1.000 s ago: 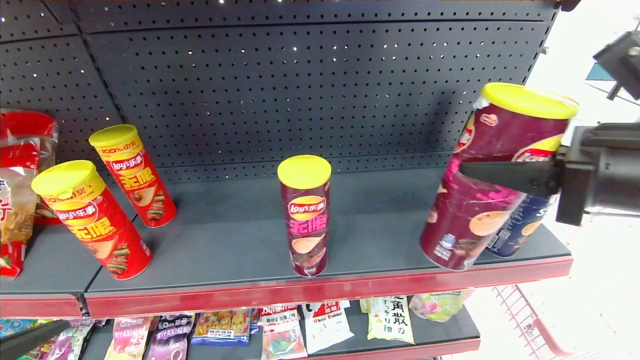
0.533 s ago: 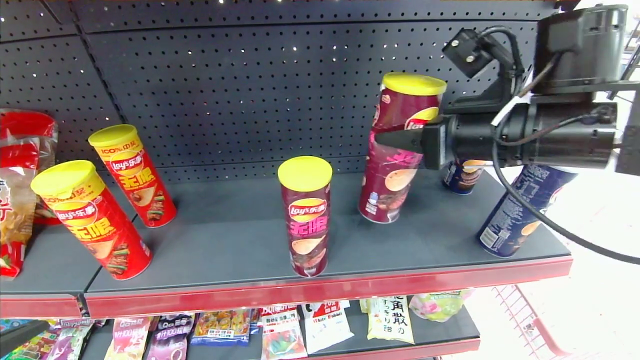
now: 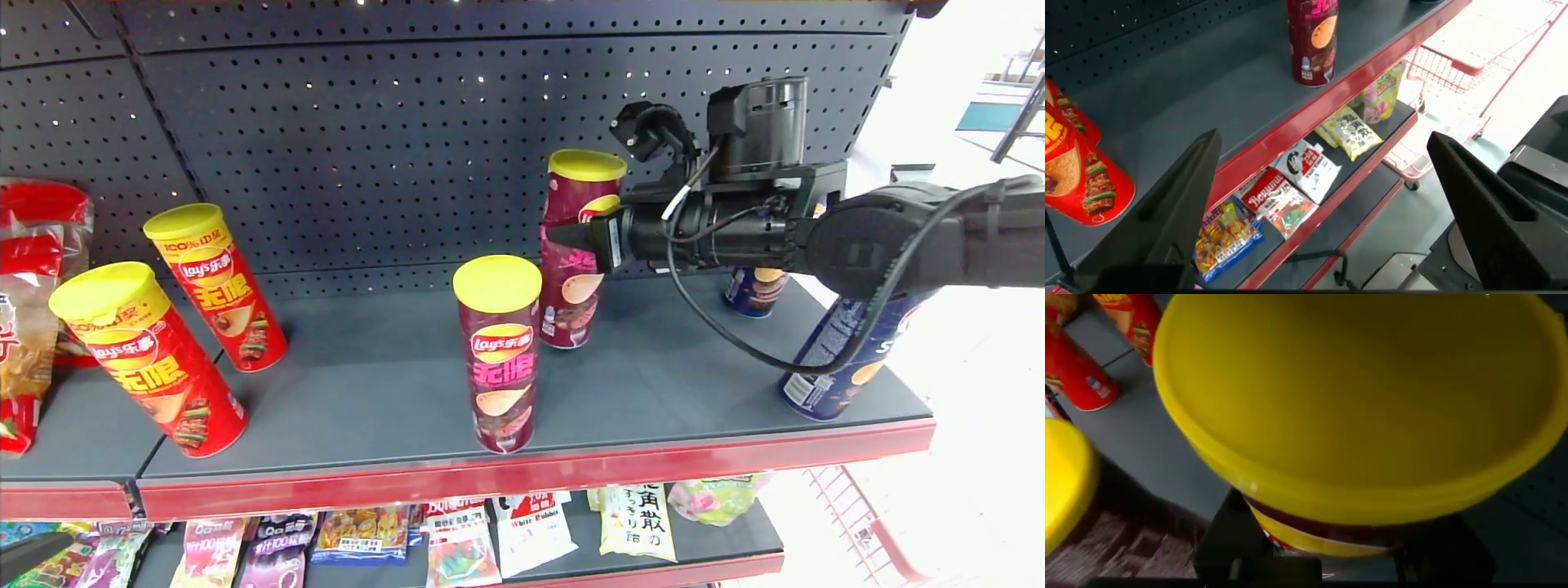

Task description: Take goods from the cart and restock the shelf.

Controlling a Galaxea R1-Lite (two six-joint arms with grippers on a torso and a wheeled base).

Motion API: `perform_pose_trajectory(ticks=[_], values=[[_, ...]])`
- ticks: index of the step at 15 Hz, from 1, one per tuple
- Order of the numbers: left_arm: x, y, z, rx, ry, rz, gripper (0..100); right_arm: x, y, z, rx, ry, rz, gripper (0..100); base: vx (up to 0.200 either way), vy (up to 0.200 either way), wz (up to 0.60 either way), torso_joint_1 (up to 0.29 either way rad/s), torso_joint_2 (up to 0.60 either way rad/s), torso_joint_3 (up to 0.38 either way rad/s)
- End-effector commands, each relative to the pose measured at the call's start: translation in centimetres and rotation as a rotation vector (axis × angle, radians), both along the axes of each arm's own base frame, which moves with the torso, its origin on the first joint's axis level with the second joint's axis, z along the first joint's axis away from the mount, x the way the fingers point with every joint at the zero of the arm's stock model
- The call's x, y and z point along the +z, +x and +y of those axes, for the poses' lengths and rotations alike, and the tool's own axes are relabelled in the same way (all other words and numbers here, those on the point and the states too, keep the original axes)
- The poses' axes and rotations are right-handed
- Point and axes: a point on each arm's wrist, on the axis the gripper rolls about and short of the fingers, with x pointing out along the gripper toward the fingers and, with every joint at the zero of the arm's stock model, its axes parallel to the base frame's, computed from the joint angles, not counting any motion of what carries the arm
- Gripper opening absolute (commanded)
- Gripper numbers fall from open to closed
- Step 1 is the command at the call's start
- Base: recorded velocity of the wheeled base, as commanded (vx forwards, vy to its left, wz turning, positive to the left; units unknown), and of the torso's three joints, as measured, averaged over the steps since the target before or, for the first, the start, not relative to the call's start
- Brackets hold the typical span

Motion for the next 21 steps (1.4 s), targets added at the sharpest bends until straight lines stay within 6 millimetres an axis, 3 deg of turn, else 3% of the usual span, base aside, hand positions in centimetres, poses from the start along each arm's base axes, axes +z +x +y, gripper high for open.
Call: perform_pose_trajectory(ticks=[1,10,21], values=[[0.2,0.1,0.0,0.0,0.001,0.003,100,-1.8,1.4,1.2,0.007,-0.018,0.027,0,0.0,0.0,0.0,0.0,0.0,0.0],[-0.3,-0.2,0.1,-0.001,0.014,0.03,100,-3.4,4.4,4.7,0.024,-0.005,-0.001,0,0.0,0.0,0.0,0.0,0.0,0.0],[-0.4,-0.5,0.2,-0.001,0.012,0.024,100,-4.9,4.8,5.2,0.021,-0.023,0.024,0,0.0,0.0,0.0,0.0,0.0,0.0]])
